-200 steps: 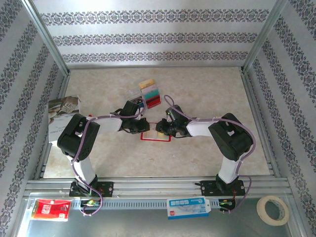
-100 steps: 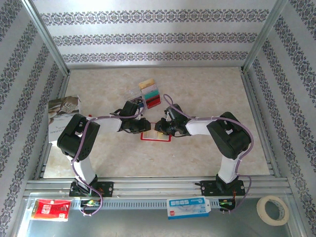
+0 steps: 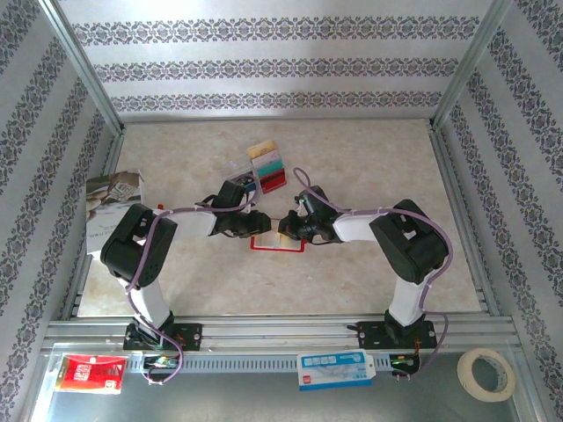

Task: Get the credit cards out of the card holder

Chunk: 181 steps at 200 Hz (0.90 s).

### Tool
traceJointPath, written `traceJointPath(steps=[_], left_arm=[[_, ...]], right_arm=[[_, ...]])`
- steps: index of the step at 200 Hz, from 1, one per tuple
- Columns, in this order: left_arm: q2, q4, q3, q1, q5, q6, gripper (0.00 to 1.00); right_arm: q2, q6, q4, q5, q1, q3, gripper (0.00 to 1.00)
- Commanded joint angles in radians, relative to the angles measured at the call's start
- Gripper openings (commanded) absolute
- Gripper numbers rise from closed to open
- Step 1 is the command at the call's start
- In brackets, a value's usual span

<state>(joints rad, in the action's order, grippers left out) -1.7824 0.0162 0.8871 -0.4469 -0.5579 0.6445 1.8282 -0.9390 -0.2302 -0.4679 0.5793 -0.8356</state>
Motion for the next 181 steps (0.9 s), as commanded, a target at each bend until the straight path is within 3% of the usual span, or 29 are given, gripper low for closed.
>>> traceJointPath(steps=[1,83,151,181], left_arm=[[-0.01,-0.08,-0.05,0.019,0.063,0.012,0.35],[0.226,0.038,-0.047,0.033,0.017,0.049,0.56],[0.41,0.411,-0.161,0.074,-0.098,0.373,0.69],[0.425,0.458,-0.16,0.062,-0.124,0.412,0.71]], right_arm=[[-0.048,0.018,0.026,0.051,-0.023,0.051,0.03],[-0.297,0.085,-0.067,0.094,-0.053,0.159,0.0],[-0.428,0.018,-0.291,0.048,-0.062,0.172,0.0],[-0.416,-0.106,-0.495,0.025,-0.08,0.215,0.0]])
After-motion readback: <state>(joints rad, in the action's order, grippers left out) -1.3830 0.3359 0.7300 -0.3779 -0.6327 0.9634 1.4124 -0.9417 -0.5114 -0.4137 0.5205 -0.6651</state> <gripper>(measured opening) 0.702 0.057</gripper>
